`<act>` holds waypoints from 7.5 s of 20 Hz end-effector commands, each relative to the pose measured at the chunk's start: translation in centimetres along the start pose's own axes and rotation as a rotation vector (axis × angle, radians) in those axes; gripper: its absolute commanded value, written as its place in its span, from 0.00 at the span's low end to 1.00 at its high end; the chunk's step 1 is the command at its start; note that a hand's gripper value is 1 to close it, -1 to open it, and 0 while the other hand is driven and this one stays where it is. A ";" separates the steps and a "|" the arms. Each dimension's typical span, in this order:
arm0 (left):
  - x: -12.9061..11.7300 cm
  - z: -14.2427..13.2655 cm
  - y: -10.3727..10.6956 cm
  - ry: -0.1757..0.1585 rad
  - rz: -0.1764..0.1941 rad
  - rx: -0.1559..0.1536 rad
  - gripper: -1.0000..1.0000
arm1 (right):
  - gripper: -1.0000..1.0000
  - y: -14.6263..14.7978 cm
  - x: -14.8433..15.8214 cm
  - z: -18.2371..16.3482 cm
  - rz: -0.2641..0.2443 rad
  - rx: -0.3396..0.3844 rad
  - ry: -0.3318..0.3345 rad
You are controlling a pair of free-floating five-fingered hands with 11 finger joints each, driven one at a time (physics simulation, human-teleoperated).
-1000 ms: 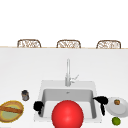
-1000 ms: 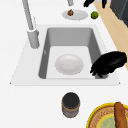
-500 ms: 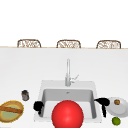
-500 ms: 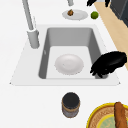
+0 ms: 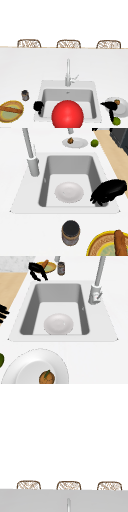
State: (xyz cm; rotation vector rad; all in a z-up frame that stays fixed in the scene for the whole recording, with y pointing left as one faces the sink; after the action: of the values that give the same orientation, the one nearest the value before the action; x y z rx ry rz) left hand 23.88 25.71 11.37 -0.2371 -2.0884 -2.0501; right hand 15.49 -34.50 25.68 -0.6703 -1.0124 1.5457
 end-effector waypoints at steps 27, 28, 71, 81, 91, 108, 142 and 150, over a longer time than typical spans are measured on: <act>0.0 0.0 0.0 0.000 0.000 0.000 0.50 | 0.00 8.1 -7.1 4.0 0.063 0.041 0.026; 0.0 0.0 0.0 0.000 0.000 0.000 0.50 | 0.00 8.2 -7.3 3.5 0.066 0.039 0.020; 0.0 0.0 0.0 0.000 0.000 0.000 0.50 | 1.00 13.1 -11.7 -7.1 0.100 0.048 0.092; 0.0 0.0 0.0 0.000 0.000 0.000 0.50 | 1.00 11.6 -12.2 -5.0 -0.006 0.009 0.100; 0.0 0.0 0.0 0.000 0.000 0.000 0.50 | 1.00 6.3 -10.6 -4.9 -0.031 0.114 0.085; 0.0 0.0 0.0 0.000 0.000 0.000 0.50 | 1.00 0.9 0.9 -4.9 -0.018 0.073 0.077; 0.0 0.0 0.0 0.000 0.000 0.000 0.50 | 1.00 0.3 17.1 -25.3 -0.023 0.145 0.091; 0.0 0.0 0.0 0.000 0.000 0.000 0.50 | 1.00 3.5 20.1 -31.2 0.027 0.125 0.127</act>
State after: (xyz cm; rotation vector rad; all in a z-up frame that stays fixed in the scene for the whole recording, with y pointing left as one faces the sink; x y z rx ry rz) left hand 23.88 25.71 11.37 -0.2371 -2.0884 -2.0501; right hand 34.76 -9.01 12.31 -0.6893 -0.8406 1.5541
